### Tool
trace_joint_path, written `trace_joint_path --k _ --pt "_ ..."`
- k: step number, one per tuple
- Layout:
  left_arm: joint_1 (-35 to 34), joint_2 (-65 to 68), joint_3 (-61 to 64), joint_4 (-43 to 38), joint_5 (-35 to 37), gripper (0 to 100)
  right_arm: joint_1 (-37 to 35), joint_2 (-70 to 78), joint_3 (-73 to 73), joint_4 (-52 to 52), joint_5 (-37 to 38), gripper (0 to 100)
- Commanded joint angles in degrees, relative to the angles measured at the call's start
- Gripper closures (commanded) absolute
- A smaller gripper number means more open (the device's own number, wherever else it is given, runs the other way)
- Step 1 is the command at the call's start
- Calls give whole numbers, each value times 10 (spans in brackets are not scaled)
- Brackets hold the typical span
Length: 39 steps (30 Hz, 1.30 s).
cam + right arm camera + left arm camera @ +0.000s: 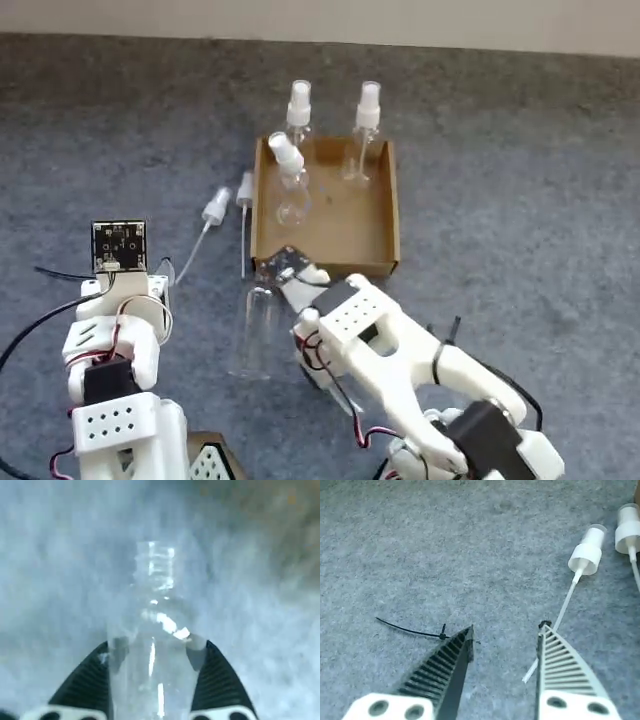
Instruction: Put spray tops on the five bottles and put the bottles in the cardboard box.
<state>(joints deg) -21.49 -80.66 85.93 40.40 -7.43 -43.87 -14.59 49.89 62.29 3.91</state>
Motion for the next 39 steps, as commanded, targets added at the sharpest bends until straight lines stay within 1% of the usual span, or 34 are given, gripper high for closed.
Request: trace_joint_path --k 1,5,7,9,11,12,14,17,20,25,27,31,33,34,37,39 --pt "-6 -2 -2 -11 -2 807 57 -127 -1 110 77 995" --pt "-6 -2 -2 -11 -2 807 154 -265 -2 203 175 995" --pt "-5 -2 -2 -11 -2 807 235 -309 -1 233 215 995" --pt "-4 -2 -2 -11 -2 807 337 -320 -1 239 268 995" --pt "-4 -2 -2 -11 -2 807 440 -305 -1 210 321 995" --pt "-4 -2 -2 -11 -2 807 487 -291 -1 183 333 995" --pt "-4 -2 -2 -11 -2 807 564 -250 2 109 338 992" --pt "-4 -2 -2 -11 -1 807 643 -160 -2 -3 337 992" --pt "-5 -2 -2 -10 -1 808 682 -65 -21 -59 337 992" --pt "-4 -2 3 -11 -1 809 722 51 -89 -61 339 987" --pt "-4 -2 3 -11 -1 809 725 64 -108 -60 339 945" --pt "-4 -2 3 -11 -1 810 723 65 -114 -58 337 781" --pt "-4 -2 4 -11 -1 810 720 65 -116 -33 338 714" --pt "-3 -2 4 -11 -1 810 720 64 -117 -17 339 694" --pt "-3 -2 4 -11 -1 810 713 63 -147 8 334 689" --pt "-3 -2 4 -11 -1 810 698 71 -186 20 309 689"
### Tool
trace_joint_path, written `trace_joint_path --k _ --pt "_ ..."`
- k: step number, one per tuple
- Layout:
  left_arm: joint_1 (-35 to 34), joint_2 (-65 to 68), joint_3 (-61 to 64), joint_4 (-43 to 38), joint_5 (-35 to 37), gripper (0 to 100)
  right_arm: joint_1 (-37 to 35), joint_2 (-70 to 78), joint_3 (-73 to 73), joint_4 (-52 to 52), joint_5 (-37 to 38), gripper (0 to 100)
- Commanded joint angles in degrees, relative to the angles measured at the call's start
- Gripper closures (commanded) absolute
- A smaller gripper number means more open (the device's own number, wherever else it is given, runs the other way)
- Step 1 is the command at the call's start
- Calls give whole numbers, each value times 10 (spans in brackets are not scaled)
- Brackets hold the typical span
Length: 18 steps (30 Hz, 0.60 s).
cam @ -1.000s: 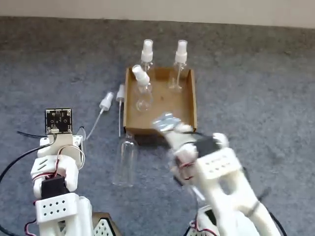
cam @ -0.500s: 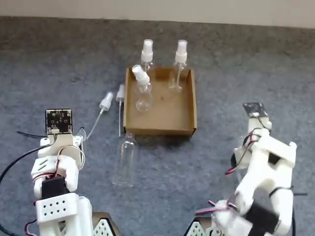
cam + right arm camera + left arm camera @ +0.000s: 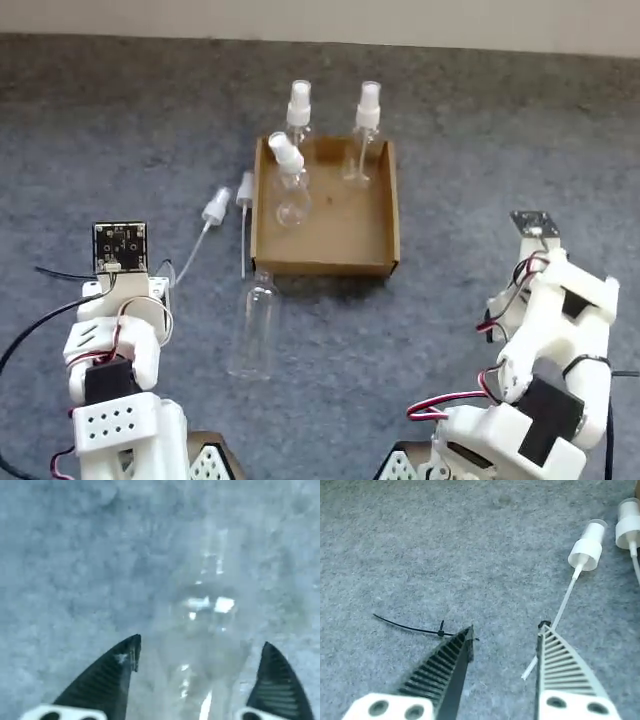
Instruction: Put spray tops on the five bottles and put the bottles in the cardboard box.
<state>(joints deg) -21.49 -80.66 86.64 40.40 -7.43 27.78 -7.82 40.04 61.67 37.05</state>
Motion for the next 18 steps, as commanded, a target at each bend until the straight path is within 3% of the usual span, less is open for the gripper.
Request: trace_joint_path --k 1,11,18 --pt "-3 -2 -3 -11 -1 810 -24 3 -104 29 -25 689" --pt "-3 -2 -3 -10 -1 810 -58 6 -151 64 -40 689" --pt "-3 -2 -3 -9 -1 810 -58 100 -216 111 -40 710"
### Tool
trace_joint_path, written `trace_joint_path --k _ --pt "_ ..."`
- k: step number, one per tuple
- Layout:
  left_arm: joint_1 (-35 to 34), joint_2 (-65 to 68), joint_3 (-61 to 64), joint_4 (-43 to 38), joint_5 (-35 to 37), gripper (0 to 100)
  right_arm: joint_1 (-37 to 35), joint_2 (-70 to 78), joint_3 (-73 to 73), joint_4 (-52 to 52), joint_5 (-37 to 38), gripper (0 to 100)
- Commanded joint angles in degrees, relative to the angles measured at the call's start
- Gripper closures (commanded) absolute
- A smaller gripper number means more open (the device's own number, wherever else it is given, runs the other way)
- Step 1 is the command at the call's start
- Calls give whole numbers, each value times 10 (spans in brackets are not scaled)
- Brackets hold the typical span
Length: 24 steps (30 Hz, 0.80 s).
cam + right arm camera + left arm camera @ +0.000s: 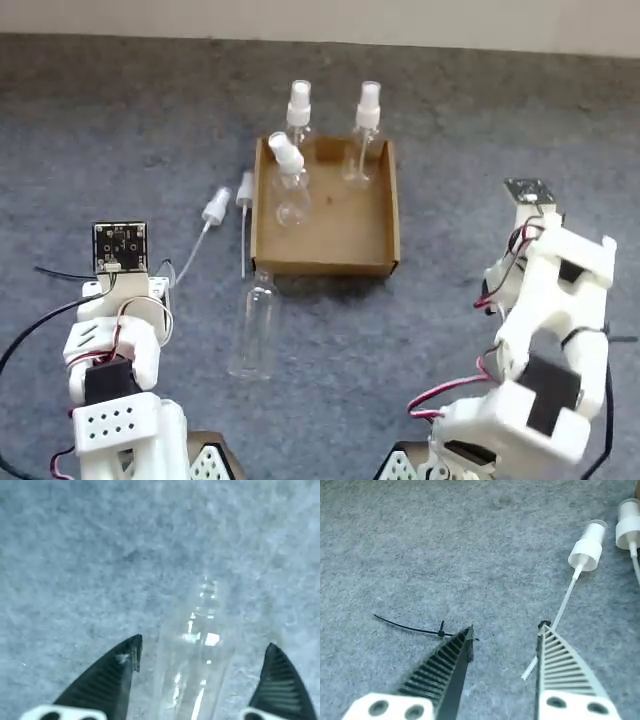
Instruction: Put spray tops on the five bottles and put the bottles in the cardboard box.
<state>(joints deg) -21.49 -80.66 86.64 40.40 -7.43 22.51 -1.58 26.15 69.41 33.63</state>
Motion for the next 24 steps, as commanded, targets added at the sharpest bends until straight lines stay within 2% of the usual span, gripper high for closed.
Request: trace_joint_path --k 1,9,15,19,24 --pt "-3 -2 -3 -9 -1 810 -5 55 -97 43 -6 717" --pt "-3 -2 -3 -9 -1 810 -6 113 -169 54 -6 728" --pt "-3 -2 -3 -9 -1 810 0 118 -168 58 -1 877" --pt "-3 -2 -3 -9 -1 810 6 120 -168 106 36 837" --pt "-3 -2 -3 -9 -1 810 7 119 -169 115 42 770"
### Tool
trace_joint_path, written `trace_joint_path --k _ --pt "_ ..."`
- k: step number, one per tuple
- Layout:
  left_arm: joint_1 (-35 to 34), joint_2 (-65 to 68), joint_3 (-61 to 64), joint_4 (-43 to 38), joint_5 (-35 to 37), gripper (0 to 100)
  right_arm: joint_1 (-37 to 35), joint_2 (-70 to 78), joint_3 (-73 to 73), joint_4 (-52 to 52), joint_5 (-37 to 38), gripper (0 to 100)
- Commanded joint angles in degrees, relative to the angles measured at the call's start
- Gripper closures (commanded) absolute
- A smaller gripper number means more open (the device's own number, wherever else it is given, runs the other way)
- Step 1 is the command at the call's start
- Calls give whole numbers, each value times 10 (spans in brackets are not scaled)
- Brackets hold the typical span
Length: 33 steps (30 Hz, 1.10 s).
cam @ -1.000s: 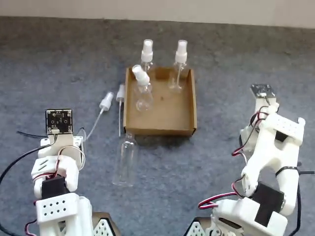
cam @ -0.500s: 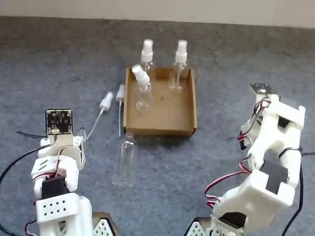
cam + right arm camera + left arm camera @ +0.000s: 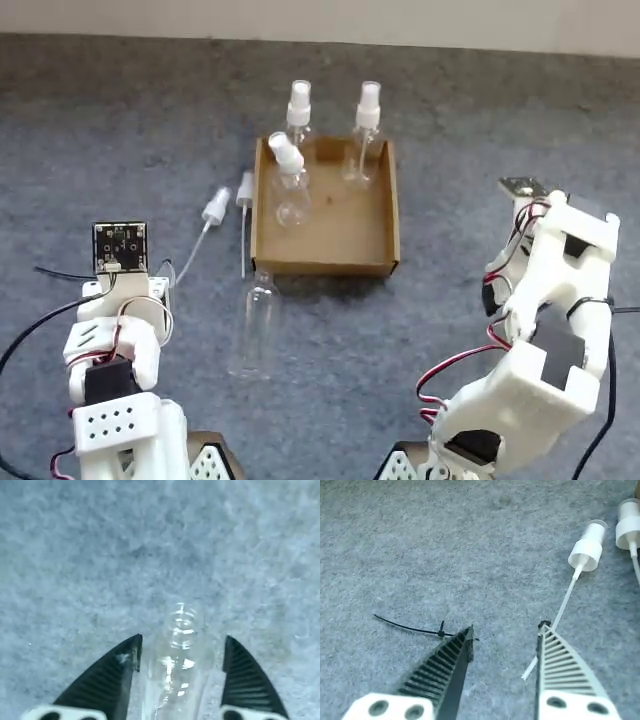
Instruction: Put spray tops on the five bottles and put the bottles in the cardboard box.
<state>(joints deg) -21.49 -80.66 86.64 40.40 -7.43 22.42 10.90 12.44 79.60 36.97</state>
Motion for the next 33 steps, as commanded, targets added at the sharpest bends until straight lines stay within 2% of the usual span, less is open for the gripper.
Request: trace_joint_path --k 1,6,10,18,20,24,29,33 --pt "-3 -2 -3 -9 -1 810 8 -6 -32 13 9 770" --pt "-3 -2 -3 -9 -1 810 9 -4 -29 15 11 768" --pt "-3 -2 -3 -9 -1 810 9 -7 19 9 43 767" --pt "-3 -2 -3 -9 -1 810 13 -7 44 -11 43 775" --pt "-3 -2 -3 -9 -1 810 15 -7 42 -11 43 820" --pt "-3 -2 -3 -9 -2 811 22 -10 33 -7 43 991" --pt "-4 7 -50 1 -3 811 20 -48 -50 44 42 995" --pt "15 75 -153 73 -3 811 -13 -160 -57 46 9 995"
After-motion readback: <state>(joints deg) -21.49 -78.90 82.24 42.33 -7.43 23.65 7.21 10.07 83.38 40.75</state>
